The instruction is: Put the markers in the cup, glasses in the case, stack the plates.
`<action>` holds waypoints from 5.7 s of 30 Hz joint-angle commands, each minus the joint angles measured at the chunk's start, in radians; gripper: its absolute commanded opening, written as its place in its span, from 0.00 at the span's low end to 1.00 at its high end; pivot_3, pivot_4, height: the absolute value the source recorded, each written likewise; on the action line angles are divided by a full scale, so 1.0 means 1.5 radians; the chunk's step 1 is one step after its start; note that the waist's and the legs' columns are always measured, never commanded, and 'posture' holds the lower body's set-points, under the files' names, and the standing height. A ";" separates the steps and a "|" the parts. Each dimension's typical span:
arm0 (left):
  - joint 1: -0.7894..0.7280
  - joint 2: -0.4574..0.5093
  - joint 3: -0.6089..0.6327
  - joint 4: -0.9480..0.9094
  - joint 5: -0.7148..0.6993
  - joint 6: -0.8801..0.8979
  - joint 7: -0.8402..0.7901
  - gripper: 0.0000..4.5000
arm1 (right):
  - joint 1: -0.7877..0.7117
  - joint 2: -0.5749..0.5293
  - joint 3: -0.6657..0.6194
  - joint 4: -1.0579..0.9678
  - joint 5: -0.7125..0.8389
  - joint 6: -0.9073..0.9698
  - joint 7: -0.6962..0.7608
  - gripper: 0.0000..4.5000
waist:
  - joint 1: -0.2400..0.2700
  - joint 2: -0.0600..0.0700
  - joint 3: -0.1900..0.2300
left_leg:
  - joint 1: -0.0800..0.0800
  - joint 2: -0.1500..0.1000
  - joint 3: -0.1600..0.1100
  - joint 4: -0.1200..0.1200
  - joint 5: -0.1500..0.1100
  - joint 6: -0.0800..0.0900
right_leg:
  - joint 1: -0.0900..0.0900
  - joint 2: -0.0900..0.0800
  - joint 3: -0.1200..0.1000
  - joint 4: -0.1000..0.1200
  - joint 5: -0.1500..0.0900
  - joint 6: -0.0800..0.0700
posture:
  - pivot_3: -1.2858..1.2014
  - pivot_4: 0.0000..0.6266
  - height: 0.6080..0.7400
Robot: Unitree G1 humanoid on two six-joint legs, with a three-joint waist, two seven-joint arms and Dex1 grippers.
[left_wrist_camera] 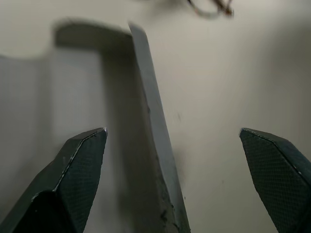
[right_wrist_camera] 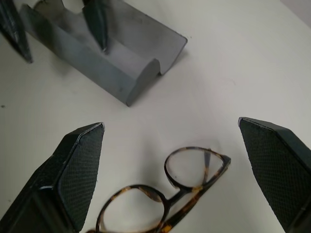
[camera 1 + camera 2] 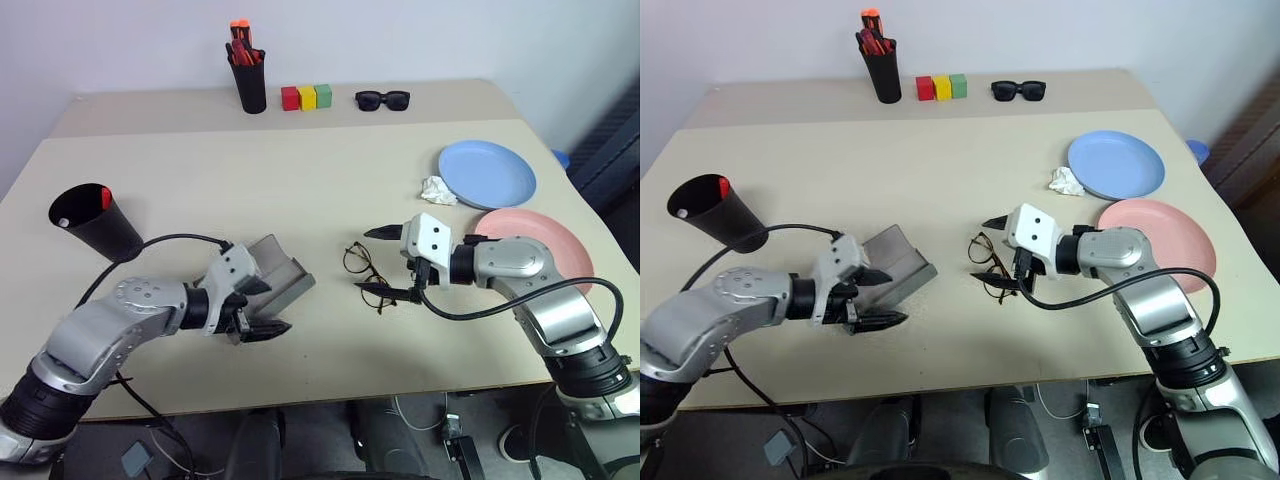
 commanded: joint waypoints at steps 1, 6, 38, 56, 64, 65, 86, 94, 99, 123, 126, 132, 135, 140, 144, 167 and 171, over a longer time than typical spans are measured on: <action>-0.018 -0.001 -0.026 0.027 0.051 -0.022 -0.015 0.70 | 0.009 -0.006 -0.027 -0.040 0.002 -0.002 -0.013 1.00 | 0.001 0.000 0.000 | 0.000 0.000 0.000 0.000 0.000 0.000 | 0.000 0.000 0.000 0.000 0.000 0.000 | 0.52 0.24 1.00; -0.024 -0.005 -0.048 0.045 0.108 -0.113 -0.062 0.14 | 0.023 -0.015 -0.035 -0.051 -0.005 0.003 -0.023 1.00 | 0.006 0.000 0.000 | 0.000 0.000 0.000 0.000 0.000 0.000 | 0.000 0.000 0.000 0.000 0.000 0.000 | 0.52 0.24 1.00; -0.030 -0.033 0.103 0.198 0.193 -0.335 -0.217 0.55 | 0.014 0.061 -0.082 -0.066 0.109 0.441 -0.190 1.00 | 0.008 0.001 0.000 | -0.003 0.000 0.000 0.003 -0.001 0.001 | -0.001 0.000 0.000 0.000 0.001 0.003 | 0.52 0.24 1.00; 0.150 -0.031 0.241 0.042 0.128 -0.226 -0.112 0.56 | -0.029 0.091 -0.073 -0.038 0.133 0.516 -0.241 0.01 | 0.009 0.000 0.000 | -0.003 0.000 0.000 0.004 -0.001 0.001 | -0.001 0.000 0.000 0.000 0.001 0.002 | 0.52 0.24 1.00; 0.188 -0.065 0.369 0.040 0.081 -0.187 -0.029 0.56 | -0.119 0.049 0.002 -0.118 0.112 0.394 -0.176 0.01 | 0.004 0.001 0.000 | -0.003 0.000 0.000 0.004 -0.001 0.001 | -0.001 0.000 0.000 0.000 0.000 0.001 | 0.52 0.24 1.00; 0.194 -0.070 0.384 0.039 0.076 -0.184 -0.021 0.56 | -0.141 0.060 0.012 -0.114 0.113 0.386 -0.171 0.01 | 0.002 0.001 0.000 | -0.003 0.000 0.000 0.004 -0.001 0.001 | -0.001 0.000 0.000 0.000 0.000 0.001 | 0.52 0.24 1.00; 0.401 -0.062 0.492 -0.059 0.036 -0.187 -0.037 0.56 | -0.356 0.300 0.246 0.354 -0.056 0.054 0.094 0.08 | 0.000 0.001 0.000 | -0.005 0.000 -0.001 0.003 -0.001 0.001 | -0.005 0.000 -0.001 0.002 0.002 0.002 | 0.52 0.24 1.00; 0.292 -0.060 0.461 -0.007 0.028 -0.189 -0.021 0.50 | -0.368 0.309 0.185 0.359 -0.083 0.043 0.038 0.77 | -0.007 0.001 0.000 | -0.005 0.001 -0.001 0.003 -0.001 0.001 | -0.005 0.001 -0.001 0.002 0.002 0.002 | 0.52 0.24 1.00; 0.160 -0.072 0.382 0.041 0.037 -0.170 0.006 0.02 | -0.312 0.258 0.140 0.234 -0.067 0.063 0.032 0.78 | -0.004 0.000 0.000 | -0.006 0.000 -0.002 0.004 -0.001 0.001 | -0.005 0.001 -0.001 0.002 0.002 0.002 | 0.52 0.24 1.00; -0.381 -0.220 0.040 0.689 0.263 -0.249 -0.128 0.01 | 0.165 0.054 -0.068 -0.234 -0.015 0.126 -0.111 0.78 | 0.009 0.001 0.000 | -0.008 0.000 -0.003 0.010 -0.001 0.001 | -0.004 0.002 -0.001 0.004 0.003 0.004 | 0.52 0.24 1.00; -0.359 -0.200 0.040 0.649 0.252 -0.242 -0.188 0.01 | 0.163 0.050 -0.069 -0.231 -0.013 0.126 -0.117 0.78 | 0.009 0.001 0.000 | -0.008 0.000 -0.003 0.010 -0.001 0.001 | -0.004 0.002 -0.001 0.004 0.003 0.004 | 0.52 0.24 1.00; -0.265 -0.138 0.047 0.493 0.224 -0.228 -0.269 0.01 | 0.141 0.044 -0.066 -0.202 -0.013 0.110 -0.116 0.78 | 0.008 0.001 0.000 | -0.008 0.001 -0.003 0.010 -0.001 0.001 | -0.004 0.002 -0.001 0.004 0.003 0.004 | 0.52 0.24 1.00; -0.212 -0.115 0.067 0.415 0.199 -0.203 -0.274 0.01 | 0.127 0.042 -0.055 -0.182 -0.017 0.098 -0.109 0.78 | 0.010 0.001 0.000 | -0.008 0.001 -0.003 0.010 -0.001 0.001 | -0.004 0.002 -0.001 0.004 0.003 0.004 | 0.52 0.24 1.00; -0.154 -0.104 0.118 0.291 0.137 -0.139 -0.257 0.01 | 0.109 0.045 -0.040 -0.147 -0.026 0.081 -0.108 0.78 | 0.012 0.001 0.000 | -0.008 0.001 -0.003 0.011 -0.001 0.001 | -0.004 0.002 -0.001 0.004 0.003 0.004 | 0.52 0.24 1.00; -0.112 -0.092 0.135 0.198 0.089 -0.095 -0.257 0.01 | 0.101 0.048 -0.033 -0.130 -0.033 0.073 -0.112 0.78 | 0.010 0.001 0.000 | -0.008 0.001 -0.003 0.011 -0.001 0.001 | -0.004 0.002 -0.001 0.004 0.003 0.004 | 0.52 0.24 1.00; -0.119 -0.079 0.192 0.264 0.113 -0.072 -0.049 0.01 | 0.105 0.056 -0.039 -0.133 -0.019 0.075 -0.133 0.78 | 0.006 0.001 0.000 | -0.007 0.001 -0.003 0.010 -0.001 0.001 | -0.004 0.003 0.000 0.007 0.003 0.004 | 0.52 0.24 1.00; -0.082 -0.061 0.172 0.247 0.114 -0.082 -0.086 0.01 | 0.119 0.063 -0.063 -0.153 0.046 0.098 -0.115 0.78 | 0.009 0.001 0.000 | -0.007 0.001 -0.003 0.011 -0.001 0.001 | -0.004 0.002 0.000 0.006 0.003 0.004 | 0.52 0.24 1.00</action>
